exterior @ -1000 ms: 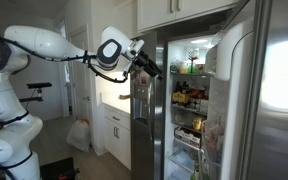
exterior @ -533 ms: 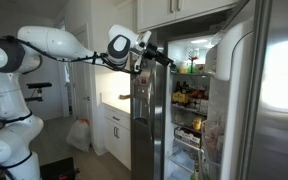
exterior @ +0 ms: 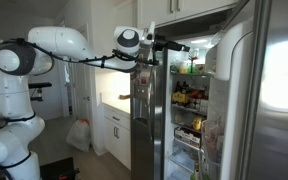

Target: Close the top compartment of the refrigerator door

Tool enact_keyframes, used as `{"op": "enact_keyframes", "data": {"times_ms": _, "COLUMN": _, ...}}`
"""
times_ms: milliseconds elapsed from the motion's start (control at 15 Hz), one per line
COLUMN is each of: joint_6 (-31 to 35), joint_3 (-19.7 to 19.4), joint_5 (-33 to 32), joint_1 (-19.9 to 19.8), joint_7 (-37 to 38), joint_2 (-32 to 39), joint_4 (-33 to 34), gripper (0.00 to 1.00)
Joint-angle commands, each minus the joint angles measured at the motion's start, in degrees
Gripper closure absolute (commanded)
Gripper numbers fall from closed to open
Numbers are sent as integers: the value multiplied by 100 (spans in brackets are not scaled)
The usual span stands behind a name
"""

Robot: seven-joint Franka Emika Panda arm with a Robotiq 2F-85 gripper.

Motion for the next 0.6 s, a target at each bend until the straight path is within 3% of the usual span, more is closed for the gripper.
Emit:
{"op": "enact_keyframes", "data": {"times_ms": 0, "joint_6": 150, "joint_3": -135, "joint_5": -1223, "joint_1": -10, "joint_7": 1319, "joint_2": 535, "joint_4": 1002, "gripper": 0}}
{"op": "enact_keyframes", "data": {"times_ms": 267, "joint_6": 45, "joint_3": -294, "joint_5": -2520, "joint_1": 98, "joint_7": 2694, "joint_2": 997, "joint_4": 1856, "gripper": 0}}
{"op": "enact_keyframes", "data": {"times_ms": 533, "joint_6": -56, "joint_3": -291, "joint_5": -3264, "joint_1": 136, "joint_7": 3322, "joint_2": 1490, "joint_4": 2560, "gripper": 0}}
